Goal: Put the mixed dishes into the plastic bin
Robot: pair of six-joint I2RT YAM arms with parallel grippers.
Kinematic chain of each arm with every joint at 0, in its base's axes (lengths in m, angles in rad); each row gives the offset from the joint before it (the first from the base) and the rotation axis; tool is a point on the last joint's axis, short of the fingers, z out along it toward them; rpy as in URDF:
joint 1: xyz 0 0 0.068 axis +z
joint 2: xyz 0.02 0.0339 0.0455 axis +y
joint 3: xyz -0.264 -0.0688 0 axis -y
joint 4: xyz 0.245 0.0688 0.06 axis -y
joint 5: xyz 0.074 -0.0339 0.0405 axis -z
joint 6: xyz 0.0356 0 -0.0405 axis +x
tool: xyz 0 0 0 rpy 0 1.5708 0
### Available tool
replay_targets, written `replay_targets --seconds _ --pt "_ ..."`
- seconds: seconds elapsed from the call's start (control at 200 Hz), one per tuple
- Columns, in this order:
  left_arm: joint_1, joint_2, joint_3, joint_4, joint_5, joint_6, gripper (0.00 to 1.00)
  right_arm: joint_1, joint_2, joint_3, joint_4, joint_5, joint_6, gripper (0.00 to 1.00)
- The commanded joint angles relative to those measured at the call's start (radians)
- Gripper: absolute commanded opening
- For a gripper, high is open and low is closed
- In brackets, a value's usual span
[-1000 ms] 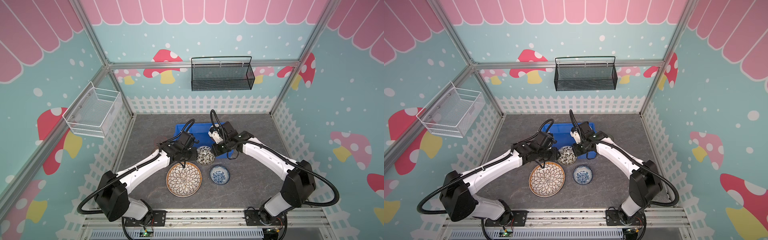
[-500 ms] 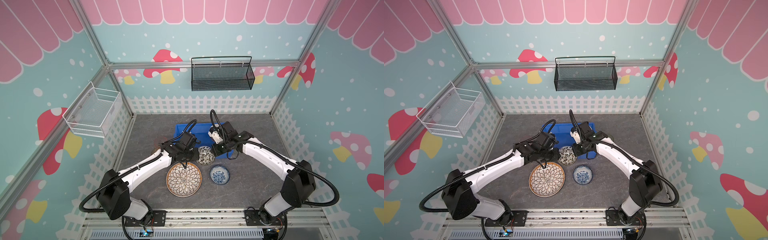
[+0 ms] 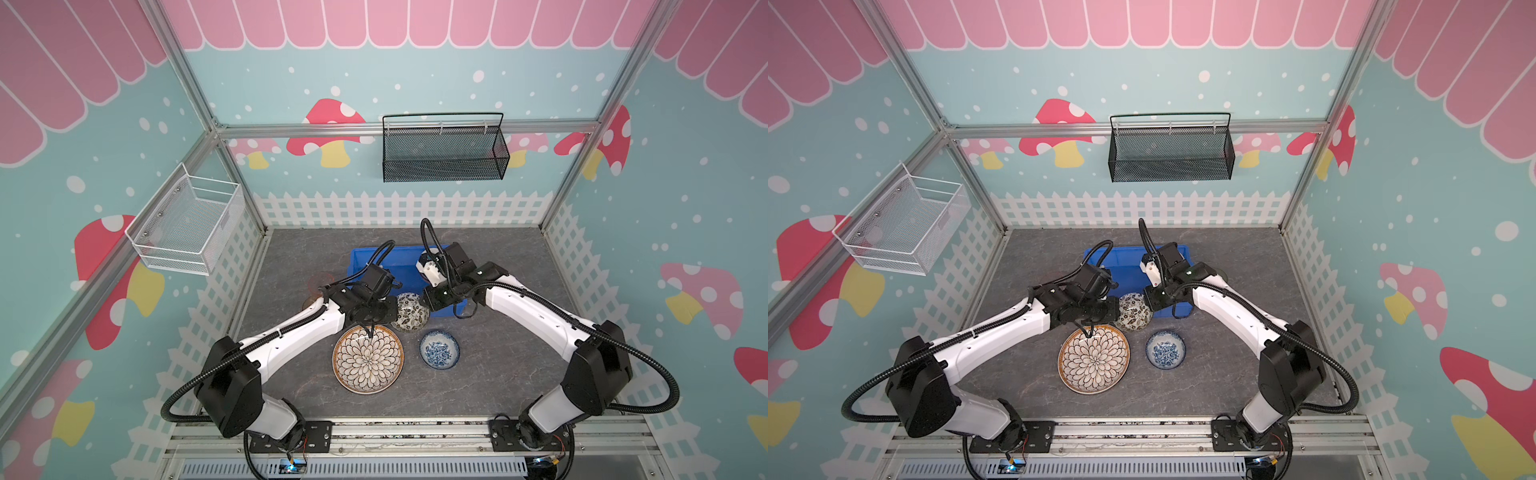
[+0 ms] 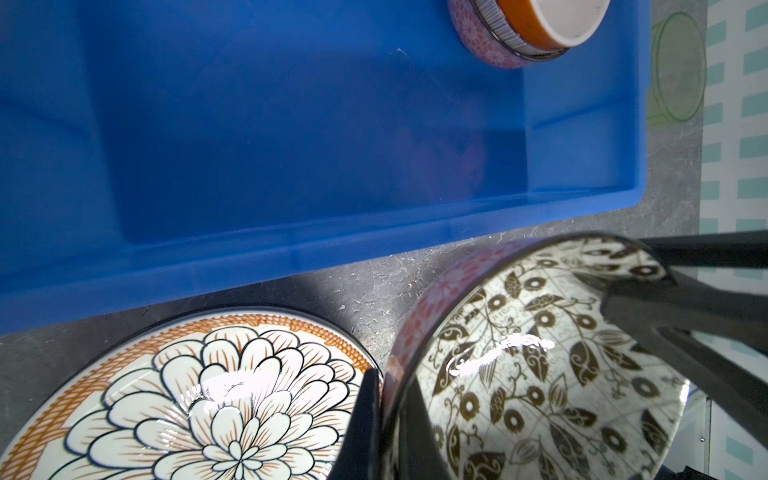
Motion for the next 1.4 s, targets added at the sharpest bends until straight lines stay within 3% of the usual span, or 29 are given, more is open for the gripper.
replay_targets --seconds 0.0,0.31,0.585,0.87,1.0,1.136,1.396 --pt "-0.006 -0.003 0.027 0.018 0.005 0.004 0.00 -0.002 -0.039 0.001 0.009 0.014 0.000 0.27" --pt "-0.005 0.002 0.061 -0.011 -0.020 0.034 0.00 -0.046 -0.121 -0.073 0.013 0.028 0.007 0.42" --pt "-0.004 0.045 0.140 -0.025 -0.027 0.070 0.00 -0.151 -0.260 -0.171 0.011 0.014 0.015 0.60" --pt "0.016 0.189 0.351 -0.030 -0.040 0.142 0.00 -0.233 -0.404 -0.290 0.011 0.019 0.042 0.81" --pt "0.025 0.281 0.473 -0.028 -0.043 0.182 0.00 -0.244 -0.444 -0.328 0.009 0.031 0.053 0.86" --pt "0.036 0.396 0.604 -0.028 -0.053 0.224 0.00 -0.252 -0.475 -0.347 0.005 0.050 0.061 1.00" --pt "0.047 0.596 0.821 -0.029 -0.046 0.261 0.00 -0.273 -0.498 -0.349 -0.012 0.081 0.057 0.97"
